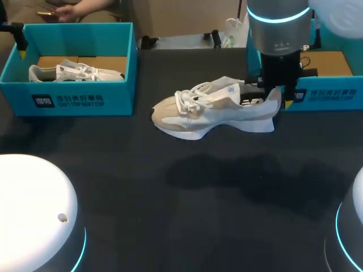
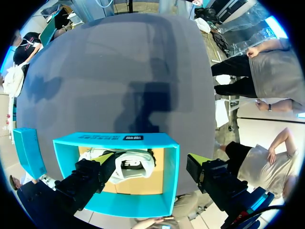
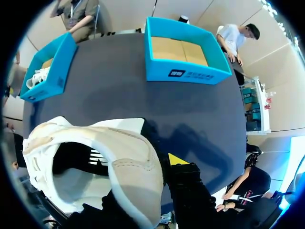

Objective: Take the shoe out of the shoebox, open the shoe tongue, remove and reinsert the insole, then place the shoe into the shoebox

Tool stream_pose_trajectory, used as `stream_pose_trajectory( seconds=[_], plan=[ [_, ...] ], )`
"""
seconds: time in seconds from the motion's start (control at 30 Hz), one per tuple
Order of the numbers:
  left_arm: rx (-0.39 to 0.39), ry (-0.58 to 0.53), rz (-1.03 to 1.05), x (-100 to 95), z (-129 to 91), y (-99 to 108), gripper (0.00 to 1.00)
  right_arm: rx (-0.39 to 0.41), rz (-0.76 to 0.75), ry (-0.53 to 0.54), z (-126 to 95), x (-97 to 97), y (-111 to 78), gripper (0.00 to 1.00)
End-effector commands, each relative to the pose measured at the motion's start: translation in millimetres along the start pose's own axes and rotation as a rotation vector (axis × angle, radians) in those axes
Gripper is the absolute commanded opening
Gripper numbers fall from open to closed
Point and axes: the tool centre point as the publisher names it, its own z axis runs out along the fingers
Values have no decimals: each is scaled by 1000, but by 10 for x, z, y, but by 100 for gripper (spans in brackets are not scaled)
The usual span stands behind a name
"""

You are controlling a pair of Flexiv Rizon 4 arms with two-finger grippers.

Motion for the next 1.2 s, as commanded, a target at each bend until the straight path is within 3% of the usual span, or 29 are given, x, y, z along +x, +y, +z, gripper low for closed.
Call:
stream_pose_trajectory(
  seconds=[0.03, 0.17, 0.37, 0.63, 1.13, 1.2],
  plan=[
    [-2, 2, 0, 3, -2, -11, 100, 3, 1, -3, -13, 23, 14, 0],
    [-2, 2, 0, 3, -2, -11, 100, 5, -15, -49, 80, 212, -32, 0],
    [-2, 2, 0, 3, -2, -11, 100, 38, -67, -70, 351, 570, -272, 0],
    [-2, 2, 0, 3, -2, -11, 100, 77, -67, 16, 661, 893, -582, 0],
    [-2, 2, 0, 3, -2, -11, 100, 77, -67, 16, 661, 893, -582, 0],
    [-2, 2, 0, 3, -2, -11, 100, 70, -84, 30, 760, 944, -619, 0]
  ],
)
